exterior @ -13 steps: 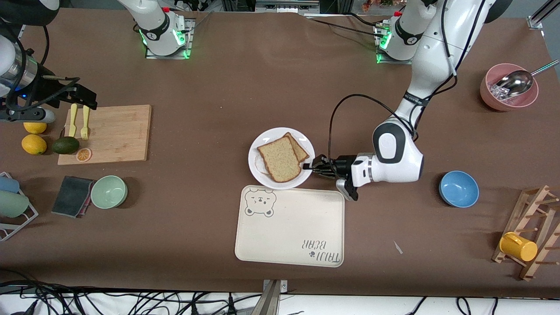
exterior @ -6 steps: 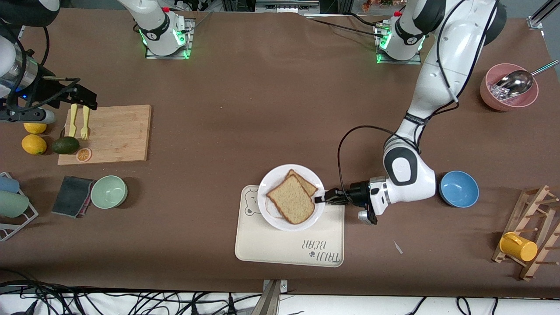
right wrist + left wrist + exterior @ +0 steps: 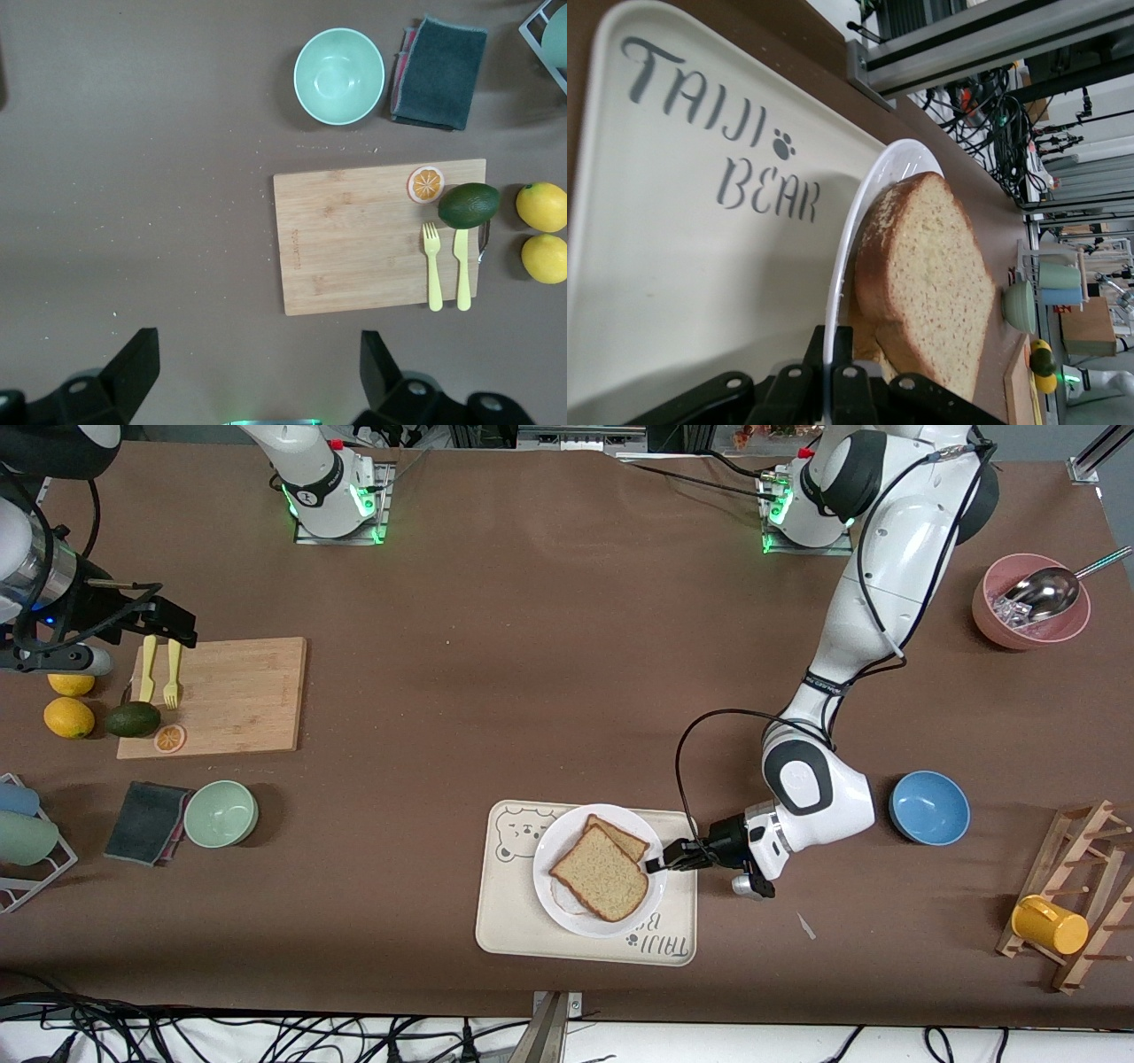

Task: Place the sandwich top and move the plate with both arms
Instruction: 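Open the left gripper to release the plate rim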

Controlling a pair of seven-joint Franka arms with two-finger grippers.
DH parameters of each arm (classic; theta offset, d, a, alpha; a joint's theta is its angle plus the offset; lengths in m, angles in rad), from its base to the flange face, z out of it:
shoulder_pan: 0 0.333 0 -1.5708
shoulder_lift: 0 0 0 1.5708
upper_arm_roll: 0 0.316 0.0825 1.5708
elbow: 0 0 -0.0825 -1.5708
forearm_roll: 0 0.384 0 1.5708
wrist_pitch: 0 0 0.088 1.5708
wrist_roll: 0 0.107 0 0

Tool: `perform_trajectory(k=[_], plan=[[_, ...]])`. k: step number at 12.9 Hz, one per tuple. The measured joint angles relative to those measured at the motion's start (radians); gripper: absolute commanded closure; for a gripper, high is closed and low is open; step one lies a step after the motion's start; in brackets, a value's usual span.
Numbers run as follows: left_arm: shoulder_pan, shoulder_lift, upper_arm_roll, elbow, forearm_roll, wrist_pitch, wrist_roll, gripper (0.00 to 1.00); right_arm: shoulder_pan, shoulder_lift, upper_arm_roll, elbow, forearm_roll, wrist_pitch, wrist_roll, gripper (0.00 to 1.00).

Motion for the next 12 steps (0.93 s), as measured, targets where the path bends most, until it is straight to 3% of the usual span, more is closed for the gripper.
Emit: perform_trajectory(k=[3,4,5,12], plan=[[-0.002,0.038,-0.003,0.019,-0.007,0.005,-0.003,0.97,0.000,0.000,0.000,0.000,0.000,0.000,0.000,0.00],[-0.002,0.042,-0.007,0.026,-0.008,0.005,-0.007,0.40,0.000,0.000,0.000,0.000,0.000,0.000,0.000,0.00],[-0.003,0.043,-0.007,0.029,-0.008,0.005,-0.009,0.00,-0.001,0.000,0.000,0.000,0.000,0.000,0.000,0.00],[-0.003,0.030,-0.003,0.053,0.010,0.006,-0.008,0.00,-0.002,0.001,0.000,0.000,0.000,0.000,0.000,0.00]])
